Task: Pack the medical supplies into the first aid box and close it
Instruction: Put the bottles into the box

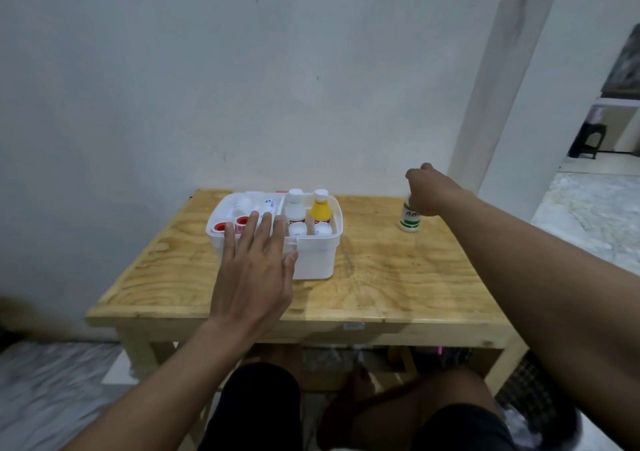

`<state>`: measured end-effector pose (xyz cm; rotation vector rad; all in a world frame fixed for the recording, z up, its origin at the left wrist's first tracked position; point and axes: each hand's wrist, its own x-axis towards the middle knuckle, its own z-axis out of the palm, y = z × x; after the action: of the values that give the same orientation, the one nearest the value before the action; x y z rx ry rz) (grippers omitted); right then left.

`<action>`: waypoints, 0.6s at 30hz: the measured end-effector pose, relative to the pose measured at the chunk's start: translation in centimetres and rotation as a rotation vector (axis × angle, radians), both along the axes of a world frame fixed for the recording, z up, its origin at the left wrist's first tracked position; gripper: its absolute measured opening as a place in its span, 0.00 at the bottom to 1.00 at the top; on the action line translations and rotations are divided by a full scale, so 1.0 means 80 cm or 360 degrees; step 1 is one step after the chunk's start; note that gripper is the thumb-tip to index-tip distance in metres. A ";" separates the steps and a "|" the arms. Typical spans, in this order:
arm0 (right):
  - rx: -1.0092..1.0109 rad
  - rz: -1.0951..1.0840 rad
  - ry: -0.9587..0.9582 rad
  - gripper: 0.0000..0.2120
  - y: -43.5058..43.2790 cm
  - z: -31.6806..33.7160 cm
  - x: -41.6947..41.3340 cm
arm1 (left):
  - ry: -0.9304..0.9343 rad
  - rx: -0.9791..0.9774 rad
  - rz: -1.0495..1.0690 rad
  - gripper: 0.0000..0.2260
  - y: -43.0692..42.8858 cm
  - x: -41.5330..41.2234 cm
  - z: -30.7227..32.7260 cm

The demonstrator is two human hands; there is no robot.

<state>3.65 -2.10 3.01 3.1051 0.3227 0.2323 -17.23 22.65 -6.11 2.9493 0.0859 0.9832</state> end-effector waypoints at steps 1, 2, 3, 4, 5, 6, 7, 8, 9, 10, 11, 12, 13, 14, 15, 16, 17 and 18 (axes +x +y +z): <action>0.0035 0.0006 -0.0013 0.15 -0.002 0.002 0.001 | -0.0002 0.0007 0.0000 0.26 0.000 0.000 0.000; 0.0075 0.0013 -0.0022 0.15 -0.003 0.004 0.003 | -0.0008 0.0011 -0.0001 0.26 0.001 0.001 -0.001; 0.0117 0.0016 -0.0023 0.14 -0.005 0.005 0.003 | -0.0016 0.0013 -0.0003 0.26 0.001 0.001 -0.001; 0.0156 0.0021 -0.0015 0.13 -0.005 0.005 0.003 | -0.0022 0.0016 -0.0003 0.26 0.001 0.000 -0.001; 0.0189 0.0028 0.0000 0.13 -0.006 0.006 0.001 | -0.0029 0.0021 0.0000 0.26 0.001 0.000 -0.002; 0.0210 0.0039 0.0018 0.13 -0.006 0.007 -0.001 | -0.0037 0.0030 0.0007 0.27 0.001 0.000 -0.002; 0.0224 0.0054 0.0037 0.13 -0.005 0.009 -0.005 | -0.0044 0.0038 0.0013 0.26 0.001 0.000 -0.003; 0.0236 0.0068 0.0050 0.14 -0.004 0.012 -0.009 | -0.0048 0.0044 0.0019 0.26 0.000 0.000 -0.003; 0.0250 0.0078 0.0059 0.14 -0.003 0.016 -0.013 | -0.0052 0.0050 0.0027 0.26 0.000 0.000 -0.003; 0.0266 0.0090 0.0063 0.15 -0.002 0.022 -0.017 | -0.0053 0.0055 0.0036 0.26 0.000 -0.001 -0.004; 0.0285 0.0106 0.0069 0.15 0.000 0.028 -0.022 | -0.0051 0.0060 0.0045 0.26 0.000 -0.002 -0.004; 0.0302 0.0130 0.0074 0.15 0.004 0.035 -0.026 | -0.0046 0.0065 0.0049 0.26 0.001 -0.003 -0.005; 0.0315 0.0158 0.0074 0.15 0.007 0.043 -0.032 | -0.0043 0.0071 0.0048 0.27 0.002 -0.004 -0.005; 0.0329 0.0190 0.0067 0.15 0.012 0.051 -0.039 | -0.0041 0.0081 0.0043 0.27 0.002 -0.004 -0.006; 0.0346 0.0225 0.0052 0.15 0.016 0.060 -0.046 | -0.0036 0.0092 0.0039 0.27 0.003 -0.005 -0.006; 0.0361 0.0259 0.0034 0.15 0.021 0.068 -0.054 | -0.0031 0.0098 0.0037 0.27 0.004 -0.005 -0.007; 0.0369 0.0291 0.0009 0.15 0.026 0.077 -0.061 | -0.0027 0.0098 0.0037 0.27 0.004 -0.005 -0.007; 0.0368 0.0322 -0.0015 0.14 0.031 0.086 -0.068 | -0.0023 0.0096 0.0037 0.27 0.004 -0.006 -0.007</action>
<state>-1.79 0.37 9.91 3.2946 0.6564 0.3070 -17.67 23.00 -6.64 3.0018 0.0925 1.0280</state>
